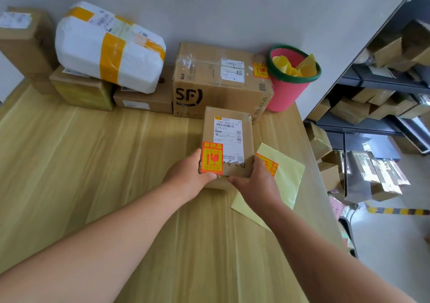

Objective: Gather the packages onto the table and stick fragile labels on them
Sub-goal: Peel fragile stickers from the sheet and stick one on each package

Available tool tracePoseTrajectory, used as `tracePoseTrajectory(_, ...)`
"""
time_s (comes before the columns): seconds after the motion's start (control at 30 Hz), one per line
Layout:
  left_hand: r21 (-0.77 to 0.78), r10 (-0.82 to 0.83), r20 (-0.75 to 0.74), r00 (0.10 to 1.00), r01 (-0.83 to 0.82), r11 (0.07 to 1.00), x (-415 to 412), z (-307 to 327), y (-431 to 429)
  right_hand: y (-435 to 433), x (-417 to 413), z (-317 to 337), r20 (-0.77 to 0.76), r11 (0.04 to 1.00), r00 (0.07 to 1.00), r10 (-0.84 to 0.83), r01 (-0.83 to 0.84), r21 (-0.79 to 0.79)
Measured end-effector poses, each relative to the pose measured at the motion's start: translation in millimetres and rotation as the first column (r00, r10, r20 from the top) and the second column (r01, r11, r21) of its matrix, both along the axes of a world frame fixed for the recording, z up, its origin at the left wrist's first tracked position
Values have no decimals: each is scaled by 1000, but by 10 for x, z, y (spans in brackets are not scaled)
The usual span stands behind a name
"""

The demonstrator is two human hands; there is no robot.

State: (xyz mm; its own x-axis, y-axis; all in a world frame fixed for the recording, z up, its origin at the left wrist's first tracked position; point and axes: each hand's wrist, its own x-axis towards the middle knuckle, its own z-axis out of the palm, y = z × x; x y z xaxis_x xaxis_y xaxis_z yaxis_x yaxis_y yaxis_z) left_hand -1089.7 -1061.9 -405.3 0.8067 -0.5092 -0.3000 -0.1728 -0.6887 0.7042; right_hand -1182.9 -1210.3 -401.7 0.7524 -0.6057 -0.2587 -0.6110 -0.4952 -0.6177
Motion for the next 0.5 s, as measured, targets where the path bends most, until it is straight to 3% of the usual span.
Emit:
tracePoseTrajectory(0.37, 37, 62, 15, 998, -63, 997, 11, -219, -700, -684, 77, -221, 42, 997, 998, 53, -54, 46)
tracePoseTrajectory(0.5, 94, 115, 14, 993, -116, 989, -22, -256, -828, -788, -179, -421, 81, 993, 990, -113, 109, 51)
